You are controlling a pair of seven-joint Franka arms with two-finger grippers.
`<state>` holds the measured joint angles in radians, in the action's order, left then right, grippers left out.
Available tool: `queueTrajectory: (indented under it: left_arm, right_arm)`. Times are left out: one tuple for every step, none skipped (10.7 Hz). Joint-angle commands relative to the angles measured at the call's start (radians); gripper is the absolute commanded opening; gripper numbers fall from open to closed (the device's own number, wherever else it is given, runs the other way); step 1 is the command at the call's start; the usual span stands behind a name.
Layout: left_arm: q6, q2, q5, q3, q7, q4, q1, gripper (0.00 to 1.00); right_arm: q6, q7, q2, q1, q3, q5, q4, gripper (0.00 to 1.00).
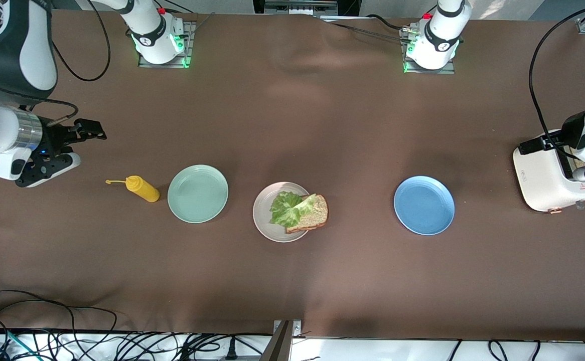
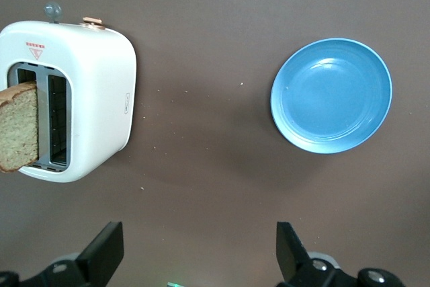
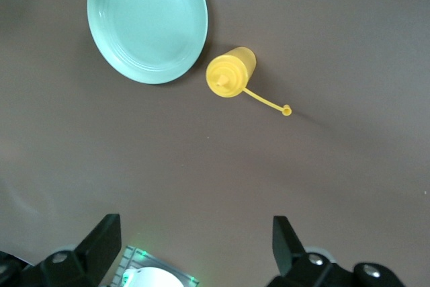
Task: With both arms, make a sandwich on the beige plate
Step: 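Lower the right gripper and grasp the yellow squeeze bottle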
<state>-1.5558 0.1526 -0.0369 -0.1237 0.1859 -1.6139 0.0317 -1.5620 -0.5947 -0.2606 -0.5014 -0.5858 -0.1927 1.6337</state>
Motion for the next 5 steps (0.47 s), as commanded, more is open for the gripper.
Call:
queueTrajectory:
  left_arm:
    - [0.014,-0.024,-0.031,0.018,0.030,0.012,0.002,1.00]
    - [0.014,-0.018,-0.032,0.016,0.033,0.011,0.002,1.00]
    - [0.008,-0.016,-0.031,0.016,0.033,0.009,-0.010,1.00]
    - [0.008,-0.015,-0.031,0.015,0.033,0.008,-0.012,1.00]
    - [0.006,-0.014,-0.031,0.015,0.033,0.009,-0.012,1.00]
  right_arm:
    - [-0.181,-0.231,0.089,0.143,0.093,0.007,0.199,1.00]
    - [-0.244,-0.337,0.087,0.193,0.110,0.000,0.239,1.00]
    - [-0.281,-0.414,0.080,0.223,0.113,-0.029,0.265,1.00]
    - [-0.308,-0.512,0.063,0.260,0.119,-0.093,0.285,1.00]
    - [-0.338,-0.631,0.038,0.288,0.124,-0.167,0.310,1.00]
